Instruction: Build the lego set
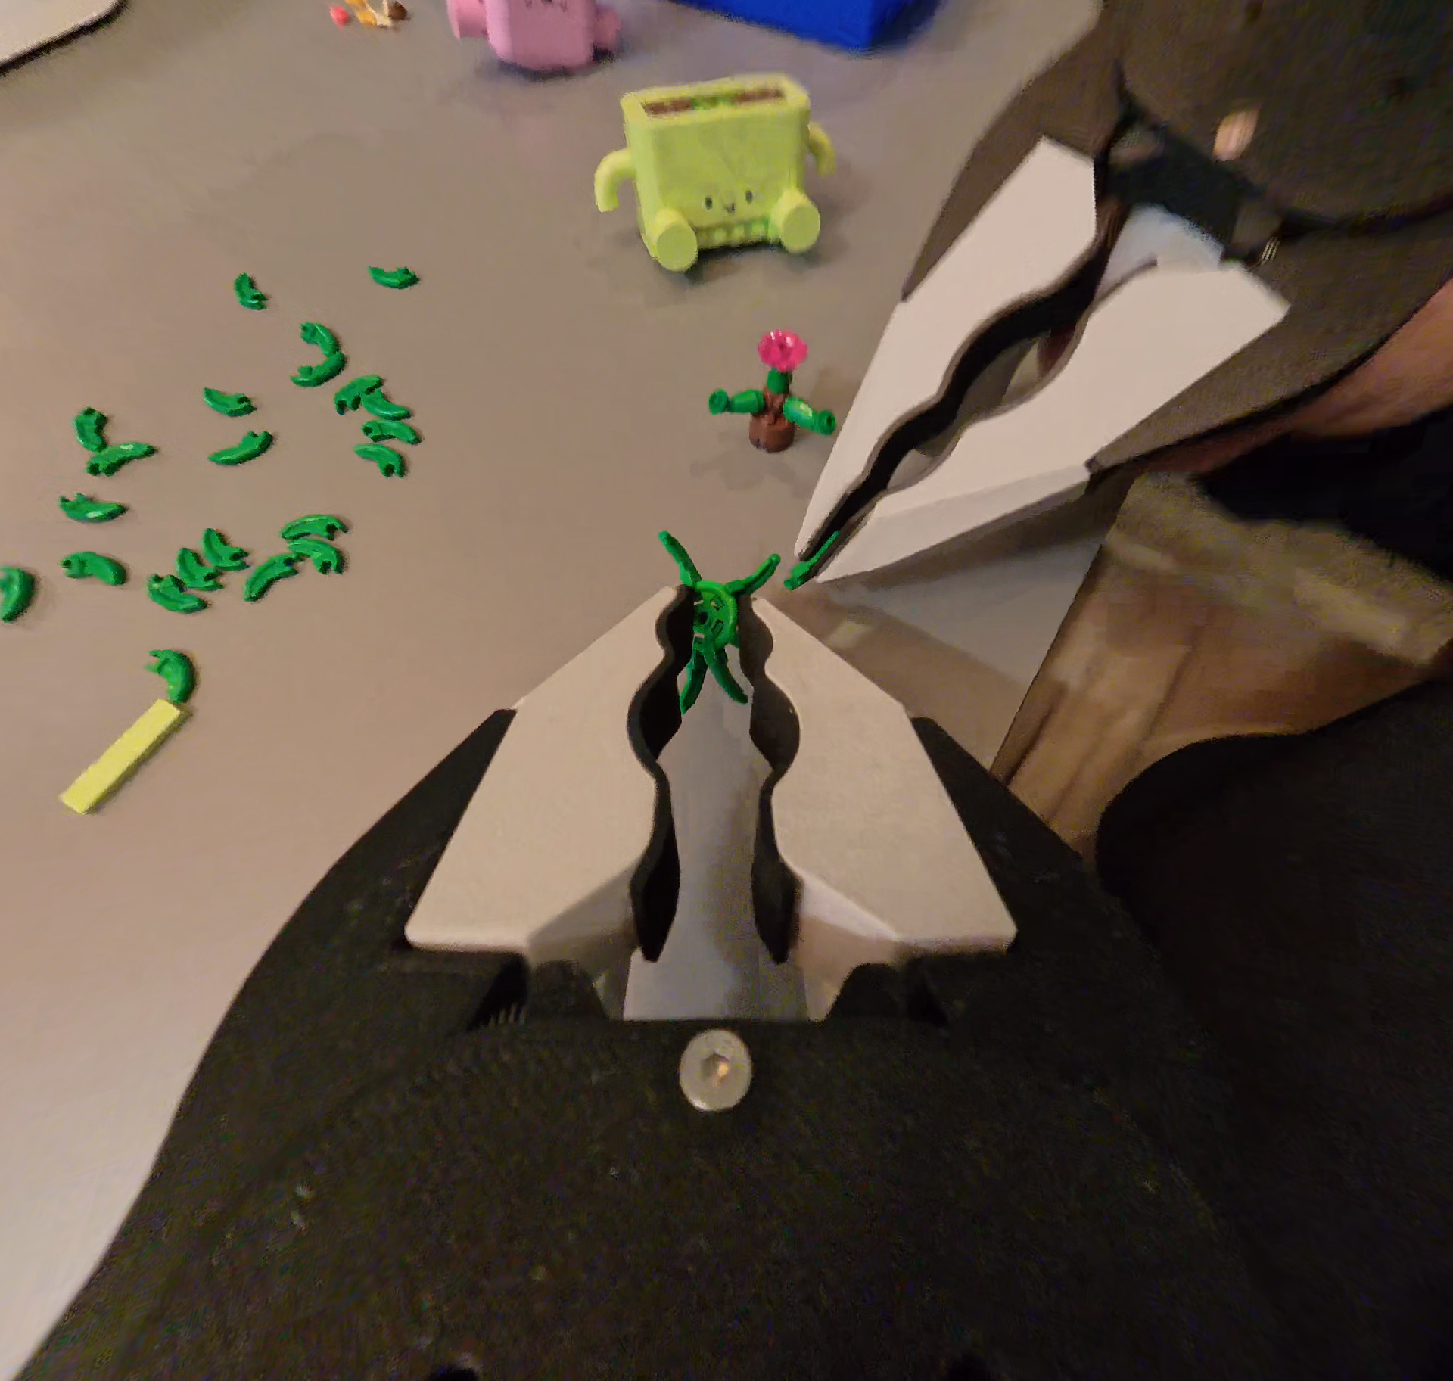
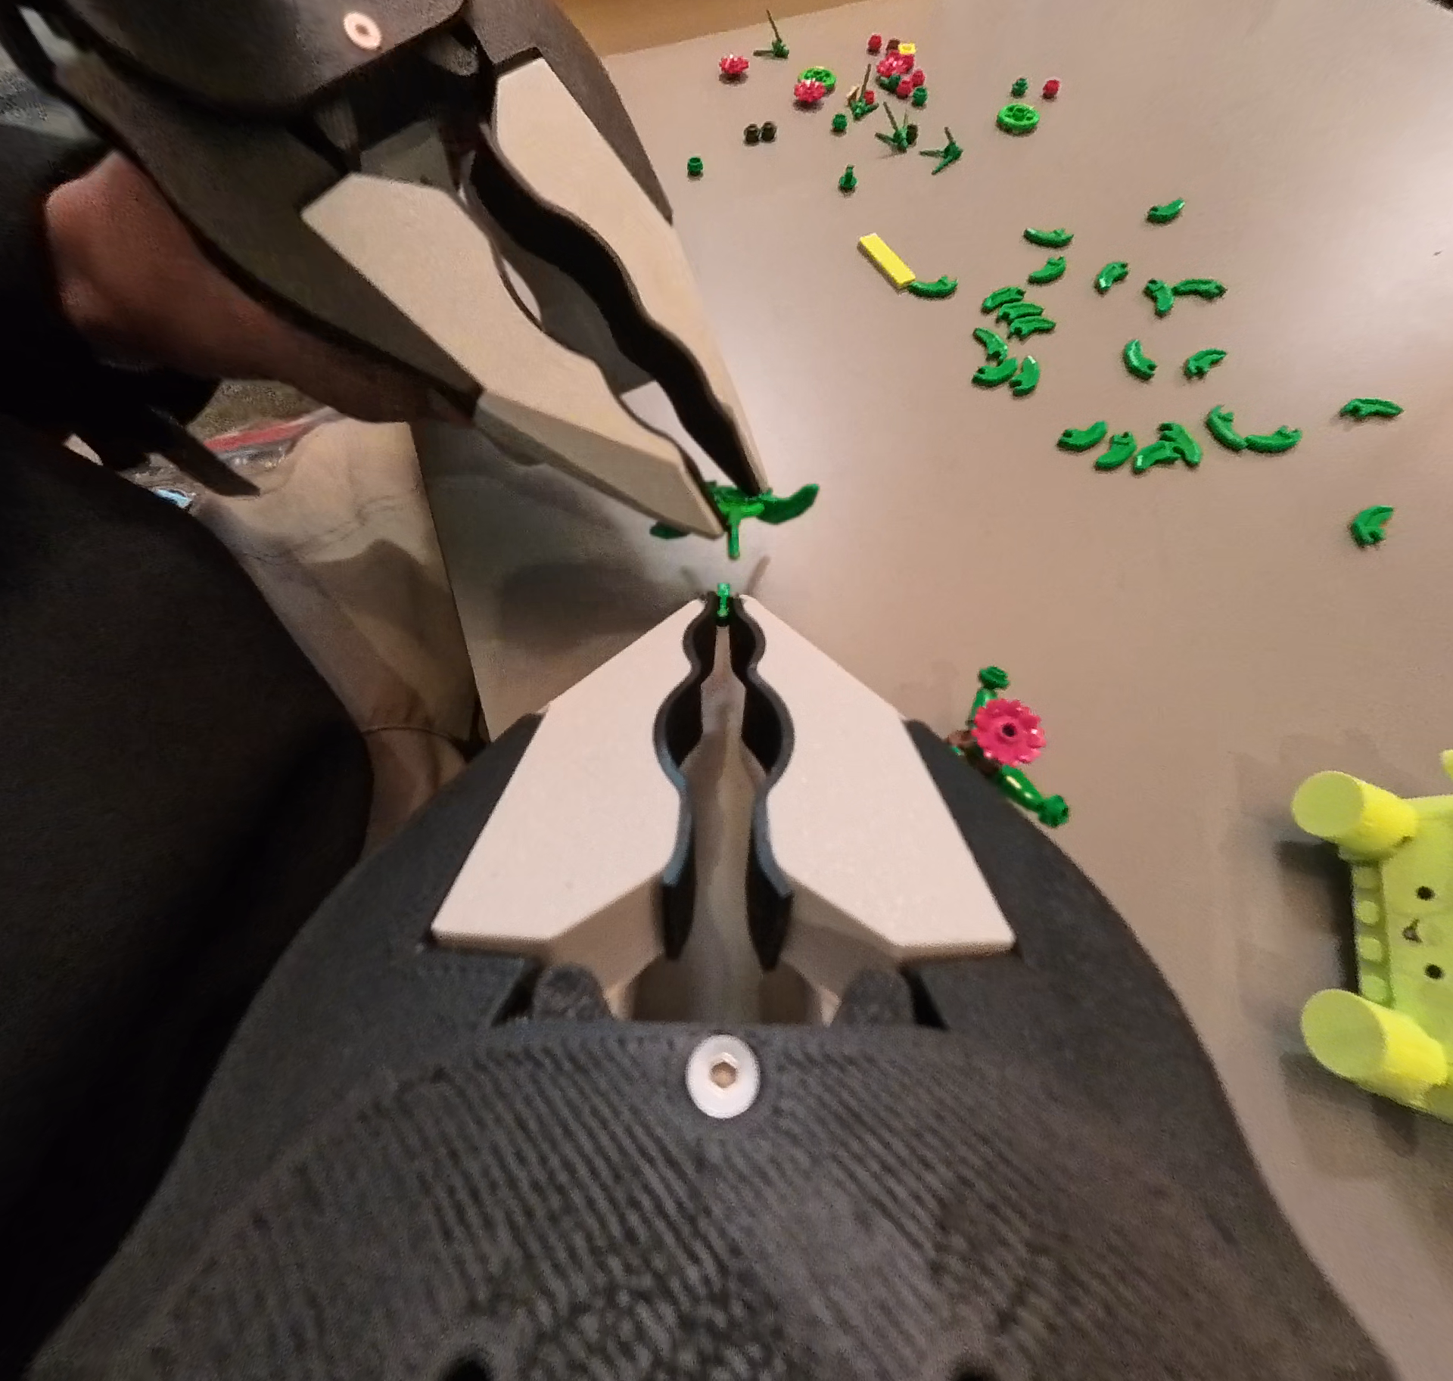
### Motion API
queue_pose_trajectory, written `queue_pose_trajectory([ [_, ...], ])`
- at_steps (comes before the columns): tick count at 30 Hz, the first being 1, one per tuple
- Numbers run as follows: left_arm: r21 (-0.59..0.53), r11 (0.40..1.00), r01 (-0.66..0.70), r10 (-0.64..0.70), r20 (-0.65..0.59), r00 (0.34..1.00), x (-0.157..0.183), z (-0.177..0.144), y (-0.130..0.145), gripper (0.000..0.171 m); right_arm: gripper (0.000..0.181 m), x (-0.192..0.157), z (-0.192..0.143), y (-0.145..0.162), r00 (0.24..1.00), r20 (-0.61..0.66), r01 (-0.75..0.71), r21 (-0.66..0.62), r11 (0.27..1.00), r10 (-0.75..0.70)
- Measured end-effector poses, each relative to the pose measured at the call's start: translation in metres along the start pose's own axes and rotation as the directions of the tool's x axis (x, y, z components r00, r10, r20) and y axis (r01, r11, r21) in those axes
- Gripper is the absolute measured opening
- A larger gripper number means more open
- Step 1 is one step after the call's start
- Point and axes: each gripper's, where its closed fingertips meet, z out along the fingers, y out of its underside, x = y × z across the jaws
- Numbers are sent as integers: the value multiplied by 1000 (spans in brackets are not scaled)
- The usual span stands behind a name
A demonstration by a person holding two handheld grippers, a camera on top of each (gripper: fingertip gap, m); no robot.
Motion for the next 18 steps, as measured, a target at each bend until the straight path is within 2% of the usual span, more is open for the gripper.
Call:
queue_pose_trajectory([
  [2, 117, 980, 162, -153, -84, 985, -2, -10, -14, 0, 2, 1, -3, -5, 1000, -6, -4, 35, 999, 4],
  [3, 184, 942, 282, -252, -172, 952, -2, -18, -24, 0, 2, 2, -4, -9, 1000, -11, -4, 58, 998, 4],
  [5, 254, 799, 546, -419, -416, 807, -1, -34, -42, 0, 2, 2, -7, -18, 1000, -23, 4, 111, 994, -1],
  [8, 208, 575, 792, -533, -640, 554, -11, -47, -47, 0, 2, -2, -7, -27, 999, -36, 21, 162, 987, -15],
  [10, 166, 489, 856, -553, -700, 451, -13, -49, -45, 0, 2, -4, -6, -29, 999, -45, 36, 171, 985, -29],
  [11, 152, 465, 872, -557, -716, 421, -13, -49, -44, 0, 2, -5, -6, -31, 999, -40, 38, 182, 983, -31],
  [18, 86, 383, 920, -563, -767, 306, -7, -49, -48, 0, 1, -9, -20, -56, 994, -90, 84, 312, 946, -59],
])
